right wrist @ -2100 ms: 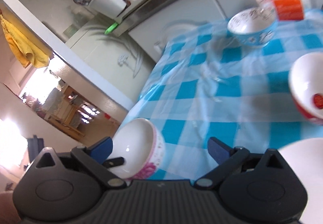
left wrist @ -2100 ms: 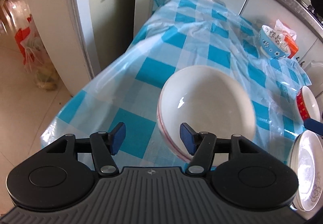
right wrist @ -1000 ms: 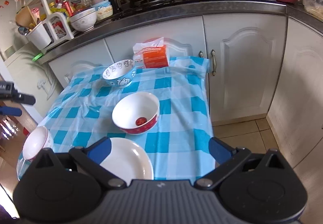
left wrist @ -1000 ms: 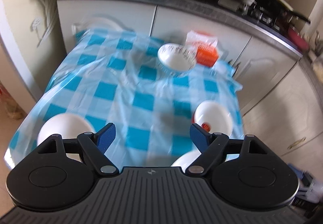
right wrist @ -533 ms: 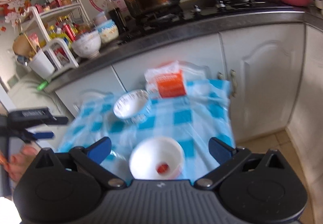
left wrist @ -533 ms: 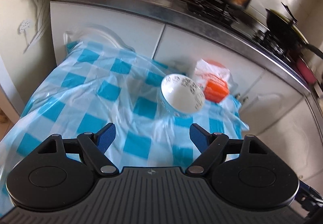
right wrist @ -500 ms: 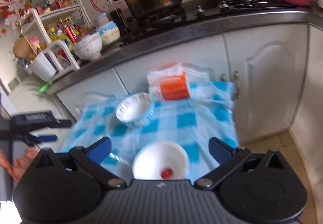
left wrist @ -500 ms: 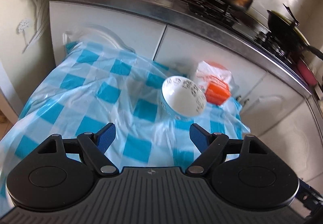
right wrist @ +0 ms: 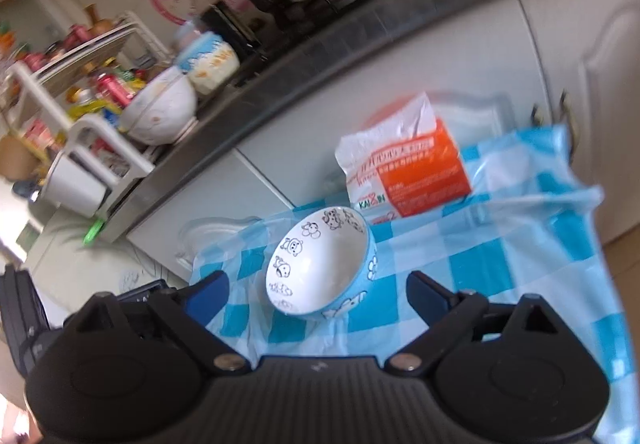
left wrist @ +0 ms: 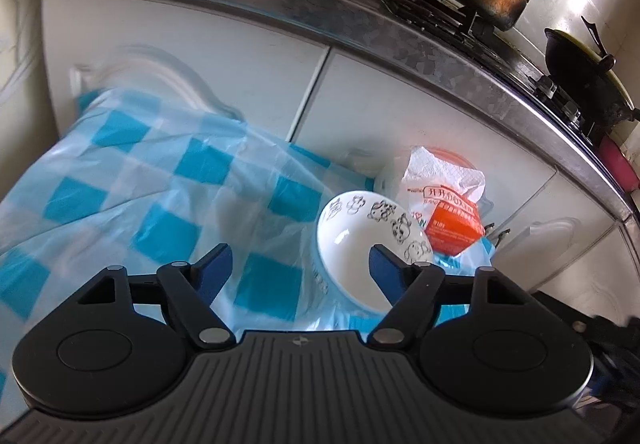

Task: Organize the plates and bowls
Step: 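Move the left gripper to the cartoon-print bowl and close on its rim, then lift the cartoon-print bowl with the left gripper toward the pink-flower bowl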

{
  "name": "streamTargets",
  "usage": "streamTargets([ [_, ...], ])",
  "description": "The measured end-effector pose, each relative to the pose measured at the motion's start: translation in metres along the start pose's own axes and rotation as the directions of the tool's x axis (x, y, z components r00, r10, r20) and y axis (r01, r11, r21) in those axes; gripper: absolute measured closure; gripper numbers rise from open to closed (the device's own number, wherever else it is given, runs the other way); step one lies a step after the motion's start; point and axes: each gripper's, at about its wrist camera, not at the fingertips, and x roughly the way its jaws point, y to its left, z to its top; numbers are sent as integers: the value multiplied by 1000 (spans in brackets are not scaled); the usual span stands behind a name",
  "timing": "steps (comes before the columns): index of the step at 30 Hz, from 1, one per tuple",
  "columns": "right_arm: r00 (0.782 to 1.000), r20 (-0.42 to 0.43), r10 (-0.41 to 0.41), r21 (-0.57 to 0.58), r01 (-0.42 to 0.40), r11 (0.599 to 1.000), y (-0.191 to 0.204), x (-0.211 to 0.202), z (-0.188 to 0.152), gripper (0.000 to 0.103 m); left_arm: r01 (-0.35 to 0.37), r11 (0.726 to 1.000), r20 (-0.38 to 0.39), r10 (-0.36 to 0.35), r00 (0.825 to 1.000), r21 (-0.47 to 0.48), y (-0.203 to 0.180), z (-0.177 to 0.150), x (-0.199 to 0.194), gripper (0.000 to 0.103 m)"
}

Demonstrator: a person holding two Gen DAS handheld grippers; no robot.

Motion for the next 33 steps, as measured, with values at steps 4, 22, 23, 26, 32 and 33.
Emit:
streamTargets([
  [4, 1000, -20, 25, 74, -23, 997, -11, 28, 4, 15, 12, 1000, 2, -12, 1000, -1, -1, 2, 18, 22],
  [22, 998, -43, 37, 196, -28, 980, -33, 85, 9, 22, 37, 999, -74, -37, 997, 1, -7, 1, 66, 69],
  [23, 998, -44, 37, 199, -27, 980, -33, 86, 9, 22, 39, 999, -76, -39, 996, 2, -8, 1, 68, 69],
  [26, 998, -46, 44, 214, -33, 976, -36, 89, 8, 22, 39, 999, -77, -39, 996, 6, -10, 0, 72, 70],
  [32, 997, -47, 62, 225, -50, 973, -35, 91, 6, 23, 44, 999, -72, -43, 996, 17, -11, -2, 76, 71],
  [33, 997, -46, 66, 230, -54, 972, -36, 91, 6, 23, 46, 999, -71, -44, 997, 19, -10, -2, 76, 71],
])
